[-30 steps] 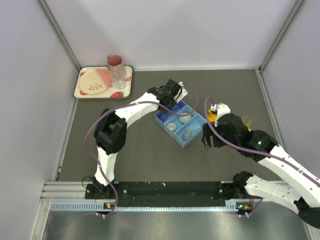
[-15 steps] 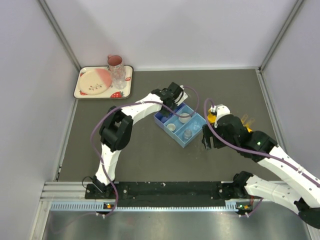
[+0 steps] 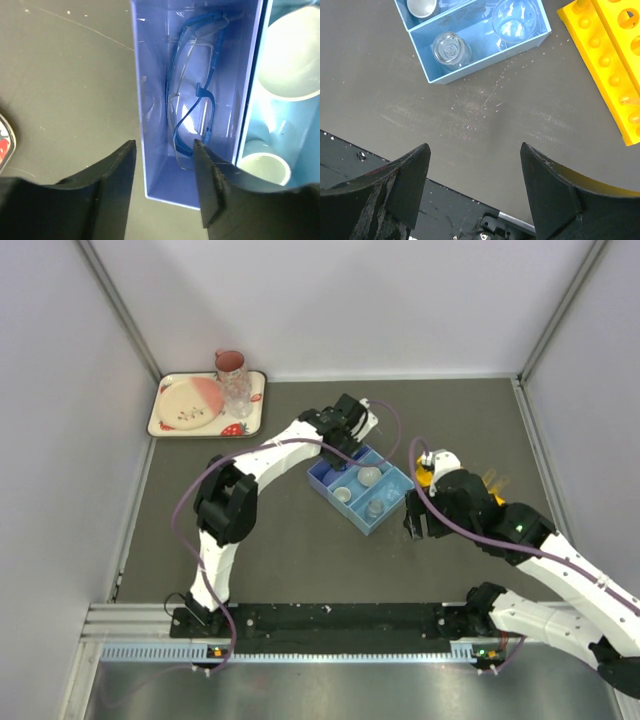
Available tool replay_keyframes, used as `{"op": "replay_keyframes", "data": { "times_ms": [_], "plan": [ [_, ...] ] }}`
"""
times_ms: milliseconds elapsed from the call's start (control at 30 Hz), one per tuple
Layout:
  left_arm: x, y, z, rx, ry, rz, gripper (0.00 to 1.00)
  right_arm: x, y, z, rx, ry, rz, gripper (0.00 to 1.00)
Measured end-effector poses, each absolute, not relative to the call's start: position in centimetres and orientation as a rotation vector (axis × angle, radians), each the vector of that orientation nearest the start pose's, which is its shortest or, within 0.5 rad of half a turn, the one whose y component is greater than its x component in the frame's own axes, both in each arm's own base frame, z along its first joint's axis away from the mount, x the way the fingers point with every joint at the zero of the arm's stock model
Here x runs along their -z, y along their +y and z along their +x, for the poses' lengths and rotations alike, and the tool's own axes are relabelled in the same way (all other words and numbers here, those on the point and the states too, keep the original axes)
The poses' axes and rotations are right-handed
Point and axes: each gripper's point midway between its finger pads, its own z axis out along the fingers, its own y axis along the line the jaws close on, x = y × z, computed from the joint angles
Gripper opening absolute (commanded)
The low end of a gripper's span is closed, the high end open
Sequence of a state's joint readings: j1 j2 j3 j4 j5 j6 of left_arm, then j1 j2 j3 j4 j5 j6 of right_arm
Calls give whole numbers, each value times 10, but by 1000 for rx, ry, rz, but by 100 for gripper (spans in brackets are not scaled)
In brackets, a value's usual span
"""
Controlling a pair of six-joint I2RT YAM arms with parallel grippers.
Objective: Organize the chemistry lab equipment
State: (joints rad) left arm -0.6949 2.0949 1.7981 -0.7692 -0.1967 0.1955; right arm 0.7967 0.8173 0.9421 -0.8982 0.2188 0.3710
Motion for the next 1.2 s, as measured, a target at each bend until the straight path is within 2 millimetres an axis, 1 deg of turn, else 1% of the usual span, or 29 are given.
{"op": "replay_keyframes", "data": {
  "times_ms": [33, 100, 133, 167, 200, 267, 300, 333, 400, 500, 533, 600, 667, 700, 767, 900, 1033, 1200],
  "plan": [
    [-101, -280, 401, -74, 2373, 1052, 70, -195, 145, 174, -331, 2311, -389, 74],
    [-117, -281, 401, -58, 2353, 1030, 91, -195, 145, 174, -332, 2310, -389, 74],
    [-127, -281, 400, -49, 2342, 1019, 99, -195, 145, 174, -331, 2311, -389, 74],
    [-138, -281, 400, -40, 2329, 1005, 99, -195, 145, 174, -332, 2310, -389, 75],
    [-147, -280, 399, -33, 2317, 993, 99, -195, 145, 174, -332, 2310, -389, 77],
    [-172, -279, 395, -7, 2286, 951, 99, -197, 146, 175, -335, 2308, -390, 81],
    [-185, -278, 393, 5, 2265, 932, 99, -199, 147, 175, -339, 2305, -388, 89],
    [-198, -276, 390, 18, 2247, 912, 99, -201, 147, 176, -342, 2302, -388, 92],
    [-225, -271, 384, 43, 2210, 866, 99, -210, 150, 178, -357, 2288, -379, 94],
    [-269, -261, 371, 88, 2143, 767, 99, -228, 155, 182, -379, 2256, -367, 99],
    [-281, -256, 365, 101, 2125, 730, 99, -234, 156, 185, -382, 2244, -361, 99],
    [-296, -244, 351, 129, 2101, 662, 99, -244, 157, 188, -383, 2225, -351, 99],
    [-303, -232, 338, 151, 2088, 605, 99, -253, 156, 194, -366, 2203, -335, 99],
    [-304, -224, 329, 162, 2082, 569, 99, -256, 154, 197, -349, 2191, -322, 99],
    [-301, -210, 315, 170, 2073, 517, 99, -263, 150, 202, -317, 2171, -296, 99],
    [-287, -179, 290, 147, 2073, 423, 99, -276, 137, 214, -227, 2128, -228, 99],
    [-283, -158, 276, 136, 2039, 343, 99, -289, 121, 225, -130, 2072, -155, 99],
    [-277, -130, 259, 127, 1972, 238, 99, -298, 95, 234, 21, 2014, -64, 99]
  ]
}}
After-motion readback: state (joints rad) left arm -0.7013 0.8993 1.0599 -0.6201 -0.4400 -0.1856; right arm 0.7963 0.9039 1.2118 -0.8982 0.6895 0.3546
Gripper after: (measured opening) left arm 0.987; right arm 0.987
